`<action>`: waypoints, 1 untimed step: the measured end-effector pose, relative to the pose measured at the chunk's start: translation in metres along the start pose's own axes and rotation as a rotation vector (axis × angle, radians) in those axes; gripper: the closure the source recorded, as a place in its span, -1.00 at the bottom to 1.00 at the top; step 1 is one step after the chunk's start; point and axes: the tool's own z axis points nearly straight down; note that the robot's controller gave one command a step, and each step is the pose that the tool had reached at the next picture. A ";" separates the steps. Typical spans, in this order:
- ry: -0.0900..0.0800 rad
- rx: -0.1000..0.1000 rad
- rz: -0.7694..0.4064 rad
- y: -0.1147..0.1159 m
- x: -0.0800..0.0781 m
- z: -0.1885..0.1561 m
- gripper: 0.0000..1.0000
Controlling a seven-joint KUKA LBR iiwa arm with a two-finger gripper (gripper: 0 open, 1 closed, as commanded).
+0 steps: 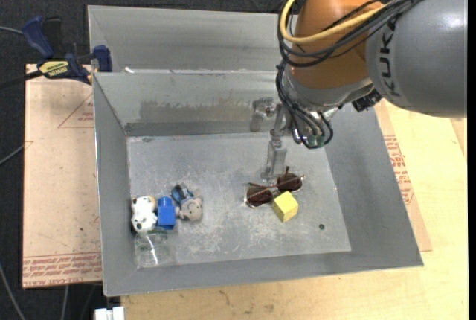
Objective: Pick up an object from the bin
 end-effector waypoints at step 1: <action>-0.008 -0.001 0.001 0.000 -0.001 -0.005 -1.00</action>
Offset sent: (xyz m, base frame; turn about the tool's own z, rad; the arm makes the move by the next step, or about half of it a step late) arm -0.0207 -0.0727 -0.1460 -0.2500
